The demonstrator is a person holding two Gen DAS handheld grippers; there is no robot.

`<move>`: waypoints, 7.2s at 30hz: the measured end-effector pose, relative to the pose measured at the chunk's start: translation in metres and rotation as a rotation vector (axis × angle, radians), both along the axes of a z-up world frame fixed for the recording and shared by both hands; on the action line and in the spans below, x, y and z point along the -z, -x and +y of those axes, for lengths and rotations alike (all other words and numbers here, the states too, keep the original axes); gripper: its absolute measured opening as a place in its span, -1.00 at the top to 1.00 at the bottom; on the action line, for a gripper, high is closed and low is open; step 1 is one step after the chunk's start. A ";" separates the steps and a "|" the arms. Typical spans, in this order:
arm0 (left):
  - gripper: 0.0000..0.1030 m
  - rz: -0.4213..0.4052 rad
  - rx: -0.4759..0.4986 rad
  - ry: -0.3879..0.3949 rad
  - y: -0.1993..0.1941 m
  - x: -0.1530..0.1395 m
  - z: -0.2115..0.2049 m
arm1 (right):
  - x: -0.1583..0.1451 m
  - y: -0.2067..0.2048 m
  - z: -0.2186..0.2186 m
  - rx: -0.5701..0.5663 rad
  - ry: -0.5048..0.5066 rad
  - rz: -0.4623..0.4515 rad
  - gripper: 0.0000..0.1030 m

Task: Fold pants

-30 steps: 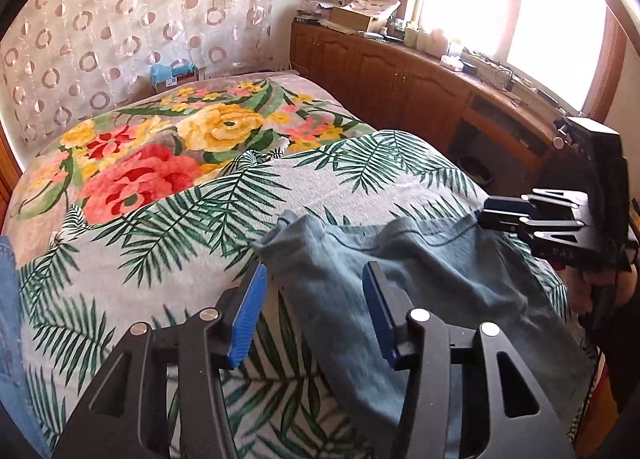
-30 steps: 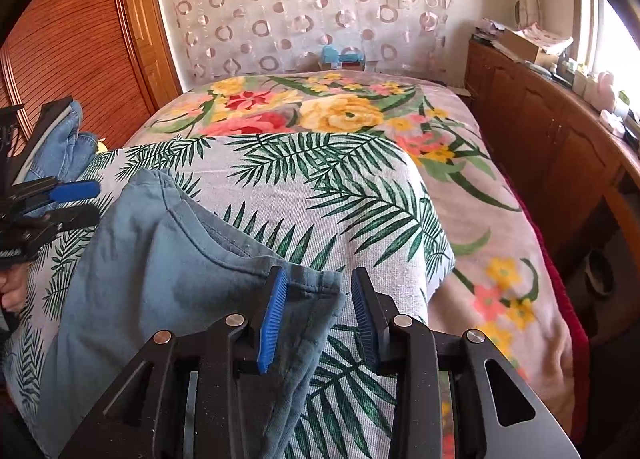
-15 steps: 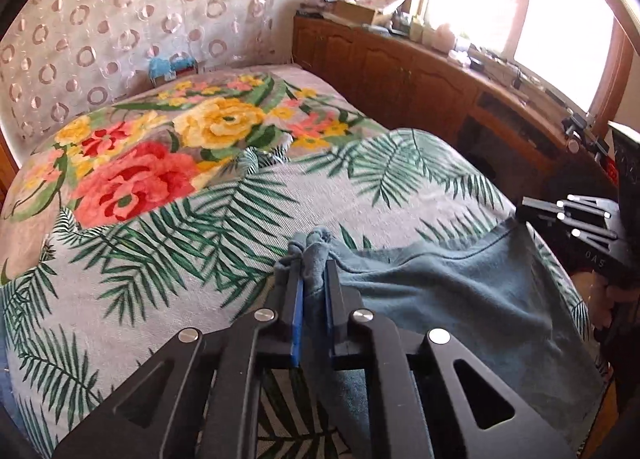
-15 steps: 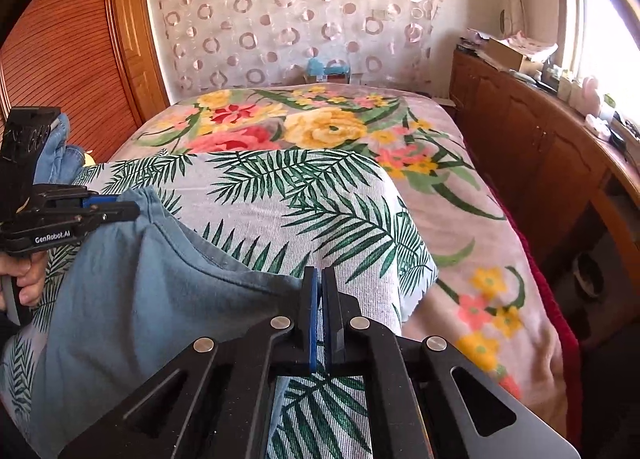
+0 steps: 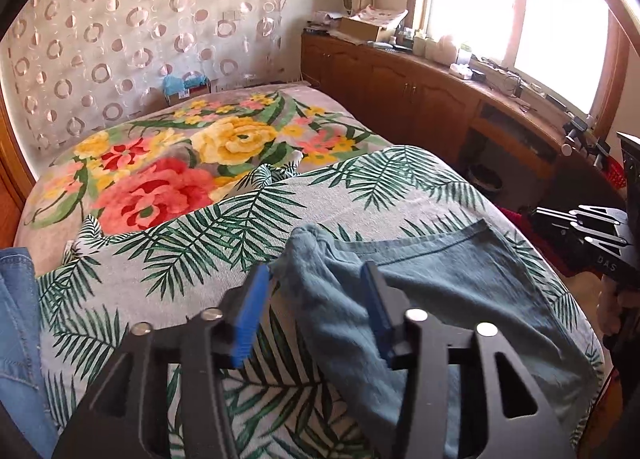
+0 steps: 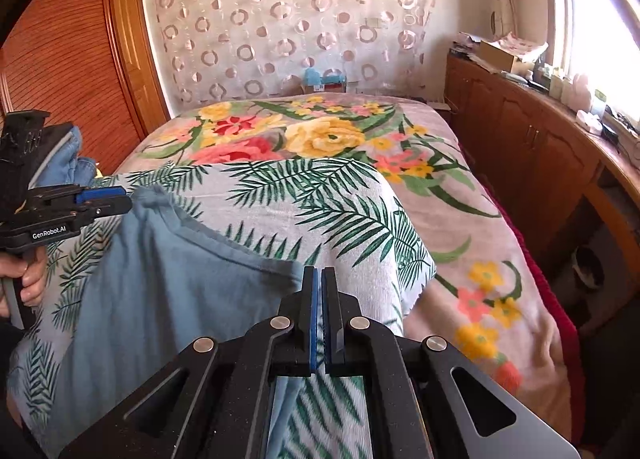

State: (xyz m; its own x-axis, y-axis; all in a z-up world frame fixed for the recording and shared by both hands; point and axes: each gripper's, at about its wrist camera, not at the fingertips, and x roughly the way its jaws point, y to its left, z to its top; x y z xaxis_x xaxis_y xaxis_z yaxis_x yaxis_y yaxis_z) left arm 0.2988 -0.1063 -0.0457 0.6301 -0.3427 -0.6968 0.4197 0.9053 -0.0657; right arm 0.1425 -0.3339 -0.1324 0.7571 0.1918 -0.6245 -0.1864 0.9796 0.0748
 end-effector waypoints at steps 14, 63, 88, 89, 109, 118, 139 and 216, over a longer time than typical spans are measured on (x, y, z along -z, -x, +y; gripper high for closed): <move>-0.63 -0.008 0.036 0.020 0.096 -0.004 0.013 | 0.001 0.097 0.016 -0.015 0.017 -0.017 0.56; 0.39 0.114 0.141 0.090 0.215 0.048 -0.017 | 0.026 0.184 0.020 0.004 -0.068 0.077 0.29; 0.54 0.136 0.127 0.136 0.212 0.049 -0.008 | 0.030 0.180 0.023 0.019 -0.088 0.103 0.29; 0.54 0.136 0.126 0.139 0.211 0.049 -0.008 | 0.029 0.180 0.023 0.019 -0.085 0.104 0.29; 0.77 -0.004 0.123 0.180 0.217 0.000 0.005 | 0.009 0.185 0.030 -0.057 -0.130 0.021 0.70; 0.77 -0.169 0.105 0.216 0.217 -0.079 0.031 | -0.060 0.194 0.045 -0.118 -0.103 -0.152 0.70; 0.78 -0.363 0.022 0.165 0.201 -0.158 0.083 | -0.142 0.211 0.076 -0.233 -0.083 -0.390 0.70; 0.72 -0.010 -0.054 0.108 0.257 -0.014 0.095 | -0.166 0.117 0.088 -0.321 -0.057 -0.016 0.70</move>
State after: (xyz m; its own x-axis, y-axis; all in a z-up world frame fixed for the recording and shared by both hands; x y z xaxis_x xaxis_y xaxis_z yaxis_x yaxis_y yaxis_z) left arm 0.0415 -0.0111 -0.0322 0.6566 -0.3812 -0.6508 0.3721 0.9143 -0.1601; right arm 0.0257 -0.2459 0.0339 0.6617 0.4572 -0.5942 -0.4871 0.8647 0.1229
